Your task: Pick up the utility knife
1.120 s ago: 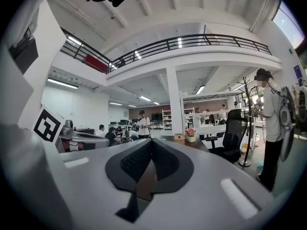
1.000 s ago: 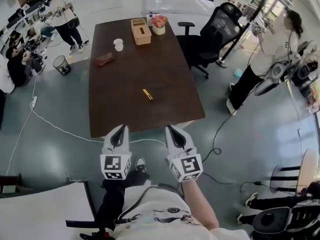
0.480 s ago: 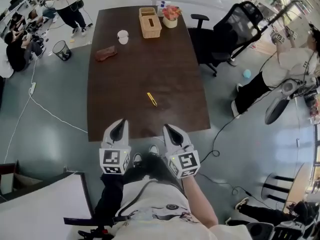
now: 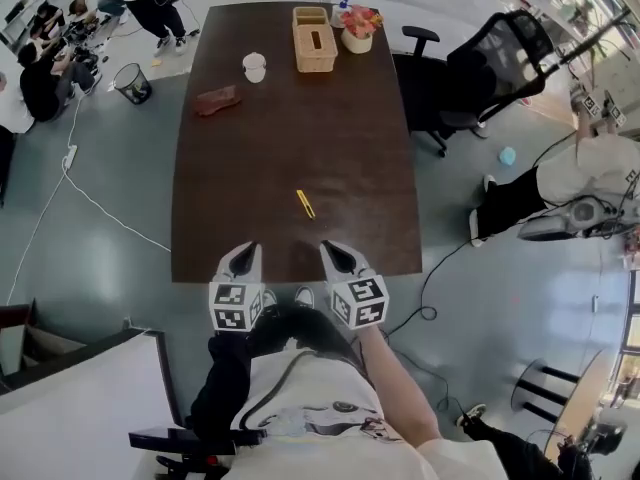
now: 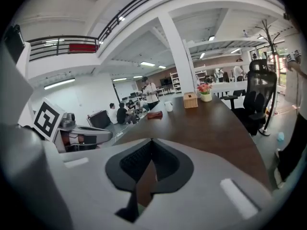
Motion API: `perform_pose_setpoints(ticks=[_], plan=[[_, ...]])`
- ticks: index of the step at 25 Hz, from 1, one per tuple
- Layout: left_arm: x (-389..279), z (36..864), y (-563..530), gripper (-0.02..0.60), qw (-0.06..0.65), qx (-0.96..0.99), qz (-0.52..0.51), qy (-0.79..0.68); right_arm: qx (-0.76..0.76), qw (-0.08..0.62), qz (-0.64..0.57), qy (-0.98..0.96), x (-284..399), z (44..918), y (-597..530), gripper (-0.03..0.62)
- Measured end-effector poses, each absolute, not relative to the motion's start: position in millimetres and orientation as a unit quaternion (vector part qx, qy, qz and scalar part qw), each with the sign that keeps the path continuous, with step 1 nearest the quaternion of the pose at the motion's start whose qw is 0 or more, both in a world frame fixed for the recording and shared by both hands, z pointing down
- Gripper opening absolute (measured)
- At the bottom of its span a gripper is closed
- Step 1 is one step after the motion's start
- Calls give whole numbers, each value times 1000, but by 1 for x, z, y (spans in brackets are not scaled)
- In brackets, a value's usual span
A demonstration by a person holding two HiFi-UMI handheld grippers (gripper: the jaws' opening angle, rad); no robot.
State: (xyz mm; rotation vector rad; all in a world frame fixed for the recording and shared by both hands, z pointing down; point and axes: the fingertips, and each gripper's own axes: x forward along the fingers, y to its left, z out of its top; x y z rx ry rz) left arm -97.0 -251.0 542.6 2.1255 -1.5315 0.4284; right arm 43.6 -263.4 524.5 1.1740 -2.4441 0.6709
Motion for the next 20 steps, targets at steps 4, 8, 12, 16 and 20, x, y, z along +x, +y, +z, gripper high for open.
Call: perform_pose_setpoints(ticks=[4, 8, 12, 16, 20], plan=[[-101, 582, -248, -2, 287, 763, 191, -547, 405, 212, 272, -847, 45, 569, -276, 2], [-103, 607, -246, 0, 322, 751, 213, -535, 386, 255, 303, -833, 47, 609, -292, 2], [-106, 611, -238, -1, 332, 750, 216, -529, 374, 290, 321, -820, 50, 641, -318, 3], [-108, 619, -233, -1, 341, 745, 224, -528, 359, 323, 333, -810, 47, 667, -342, 29], [-106, 633, -238, 0, 351, 741, 228, -525, 355, 342, 341, -800, 47, 685, -361, 35]])
